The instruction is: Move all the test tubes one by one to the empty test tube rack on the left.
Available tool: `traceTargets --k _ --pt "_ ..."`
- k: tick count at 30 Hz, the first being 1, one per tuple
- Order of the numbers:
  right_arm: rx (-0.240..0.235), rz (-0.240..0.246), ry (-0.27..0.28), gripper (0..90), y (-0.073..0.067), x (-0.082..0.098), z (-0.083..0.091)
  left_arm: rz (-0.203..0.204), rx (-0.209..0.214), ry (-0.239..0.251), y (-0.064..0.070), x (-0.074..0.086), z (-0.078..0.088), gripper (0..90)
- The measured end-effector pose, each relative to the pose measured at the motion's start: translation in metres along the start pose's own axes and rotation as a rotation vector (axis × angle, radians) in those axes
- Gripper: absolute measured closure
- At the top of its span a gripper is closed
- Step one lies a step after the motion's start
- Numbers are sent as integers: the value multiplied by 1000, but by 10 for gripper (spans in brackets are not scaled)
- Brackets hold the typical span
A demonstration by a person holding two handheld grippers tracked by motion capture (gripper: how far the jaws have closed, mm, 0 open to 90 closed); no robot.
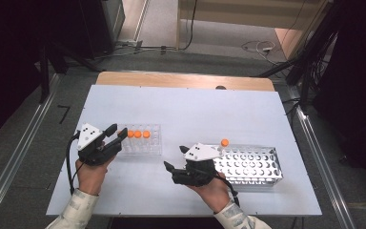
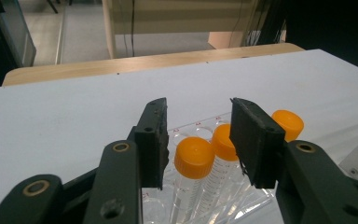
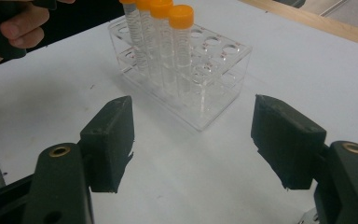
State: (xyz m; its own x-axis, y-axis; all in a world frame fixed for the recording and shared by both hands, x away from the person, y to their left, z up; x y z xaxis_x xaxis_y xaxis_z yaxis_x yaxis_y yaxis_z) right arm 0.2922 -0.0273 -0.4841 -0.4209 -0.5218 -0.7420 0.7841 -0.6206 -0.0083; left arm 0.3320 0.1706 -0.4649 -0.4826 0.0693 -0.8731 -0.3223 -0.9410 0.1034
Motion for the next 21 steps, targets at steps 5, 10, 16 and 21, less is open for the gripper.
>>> traceTargets --k 5,10,16,21 --pt "0 -6 9 291 1 -1 4 26 26 12 3 -3 5 468" --pt "8 -16 23 291 4 -1 11 46 59 24 10 -6 8 376" --pt "31 -35 59 292 17 -2 27 24 71 31 22 -9 11 286" --pt "57 -48 84 294 29 -2 40 10 85 31 29 -10 11 253"
Point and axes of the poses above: each handheld gripper's, and its own axes: z roughly backward along the jaws, x roughly out of its underside, y roughly to its right, the point moved 10 cm from there along -z, roughly forward along the jaws, and after that the axes turned 10 degrees about -y, right-handed, at the moved point
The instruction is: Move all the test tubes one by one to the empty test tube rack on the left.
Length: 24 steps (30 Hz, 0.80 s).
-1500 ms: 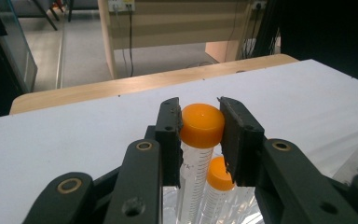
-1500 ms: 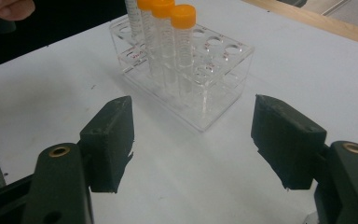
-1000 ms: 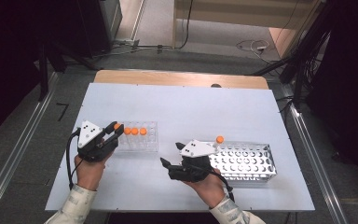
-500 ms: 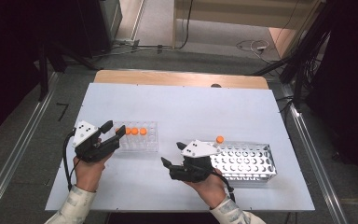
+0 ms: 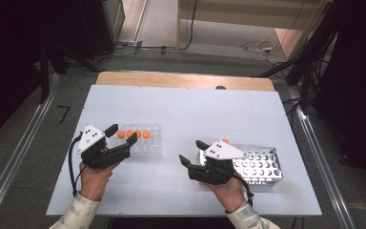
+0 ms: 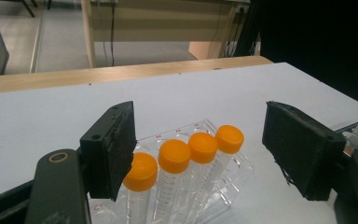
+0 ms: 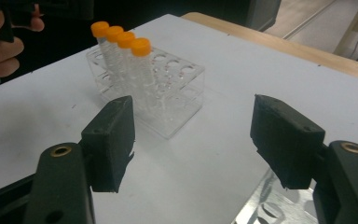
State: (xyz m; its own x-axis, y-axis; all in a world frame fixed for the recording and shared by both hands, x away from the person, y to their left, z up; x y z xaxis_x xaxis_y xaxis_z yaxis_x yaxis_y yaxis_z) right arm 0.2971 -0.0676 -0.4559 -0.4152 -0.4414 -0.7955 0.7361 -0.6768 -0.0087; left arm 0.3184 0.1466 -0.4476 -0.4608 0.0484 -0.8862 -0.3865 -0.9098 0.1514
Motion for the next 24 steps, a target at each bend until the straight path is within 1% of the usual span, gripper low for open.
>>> traceTargets --k 6,9,13,16,18,24 --pt "34 -25 37 298 16 -3 16 -9 0 5 3 -1 2 238" --pt "57 -37 47 299 26 -2 23 -13 -3 4 3 -1 2 238" --pt "84 -54 49 300 38 3 28 -12 -5 5 3 -1 2 238" --pt "122 -57 54 301 48 7 31 -15 -5 4 3 -1 2 239" --pt "132 -69 55 301 55 10 32 -17 -4 2 4 0 1 239" --pt "187 -102 51 305 76 23 31 -20 -2 0 5 0 1 239"
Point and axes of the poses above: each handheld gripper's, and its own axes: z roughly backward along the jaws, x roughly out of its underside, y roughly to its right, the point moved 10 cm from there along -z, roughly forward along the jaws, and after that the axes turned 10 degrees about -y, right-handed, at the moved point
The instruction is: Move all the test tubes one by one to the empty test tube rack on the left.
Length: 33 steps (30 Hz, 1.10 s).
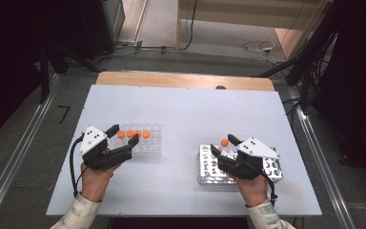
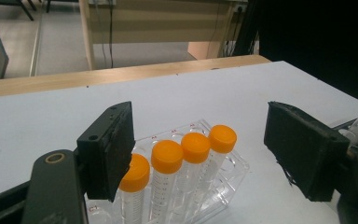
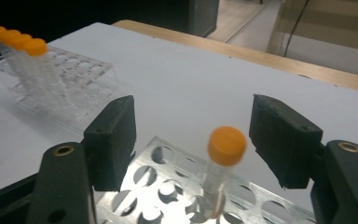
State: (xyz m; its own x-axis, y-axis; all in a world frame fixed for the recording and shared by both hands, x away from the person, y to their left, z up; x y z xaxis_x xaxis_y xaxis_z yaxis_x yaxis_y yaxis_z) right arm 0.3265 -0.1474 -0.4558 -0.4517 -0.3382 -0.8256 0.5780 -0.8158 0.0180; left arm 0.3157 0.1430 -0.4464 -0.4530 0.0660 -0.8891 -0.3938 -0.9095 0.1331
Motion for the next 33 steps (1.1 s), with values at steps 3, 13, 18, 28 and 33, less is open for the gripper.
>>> traceTargets --k 3,13,18,28,33 --pt "22 -22 -15 307 10 7 -4 0 0 2 0 0 0 240" --pt "39 -55 -78 381 17 25 -18 -1 -2 2 0 0 0 241" --pt "40 -60 -106 448 15 28 -22 -1 -1 2 0 0 0 241" --pt "77 -51 -154 558 15 32 -29 -3 1 0 1 1 -1 243" --pt "85 -54 -166 594 15 31 -32 -6 2 -3 1 1 -1 245"
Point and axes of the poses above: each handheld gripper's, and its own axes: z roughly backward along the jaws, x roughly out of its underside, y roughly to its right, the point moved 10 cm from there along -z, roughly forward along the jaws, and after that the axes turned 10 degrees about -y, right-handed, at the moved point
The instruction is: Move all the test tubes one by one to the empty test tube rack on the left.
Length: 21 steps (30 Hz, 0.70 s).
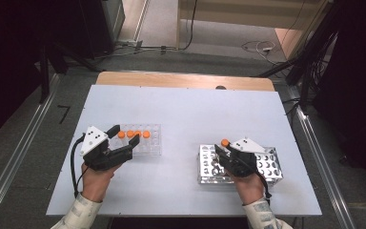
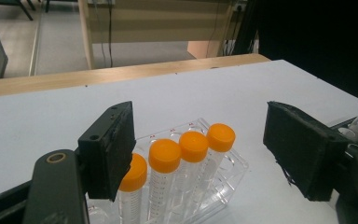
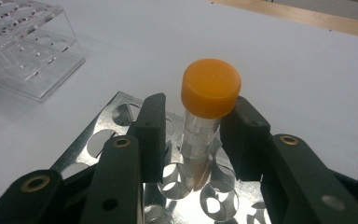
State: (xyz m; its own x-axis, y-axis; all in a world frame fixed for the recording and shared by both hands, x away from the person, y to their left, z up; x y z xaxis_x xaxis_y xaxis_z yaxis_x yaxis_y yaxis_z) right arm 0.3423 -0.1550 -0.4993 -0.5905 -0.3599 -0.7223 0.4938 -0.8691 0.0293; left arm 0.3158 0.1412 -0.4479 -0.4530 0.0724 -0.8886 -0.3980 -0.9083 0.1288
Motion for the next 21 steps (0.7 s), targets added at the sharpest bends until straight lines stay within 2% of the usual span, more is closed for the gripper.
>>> traceTargets --k 10,13,21 --pt "9 -9 -30 682 0 2 -6 3 2 0 1 0 -1 247" --pt "14 -10 -31 711 1 2 -6 3 2 2 1 0 -1 247" --pt "5 -17 -5 715 2 -4 2 3 3 3 1 0 0 247"
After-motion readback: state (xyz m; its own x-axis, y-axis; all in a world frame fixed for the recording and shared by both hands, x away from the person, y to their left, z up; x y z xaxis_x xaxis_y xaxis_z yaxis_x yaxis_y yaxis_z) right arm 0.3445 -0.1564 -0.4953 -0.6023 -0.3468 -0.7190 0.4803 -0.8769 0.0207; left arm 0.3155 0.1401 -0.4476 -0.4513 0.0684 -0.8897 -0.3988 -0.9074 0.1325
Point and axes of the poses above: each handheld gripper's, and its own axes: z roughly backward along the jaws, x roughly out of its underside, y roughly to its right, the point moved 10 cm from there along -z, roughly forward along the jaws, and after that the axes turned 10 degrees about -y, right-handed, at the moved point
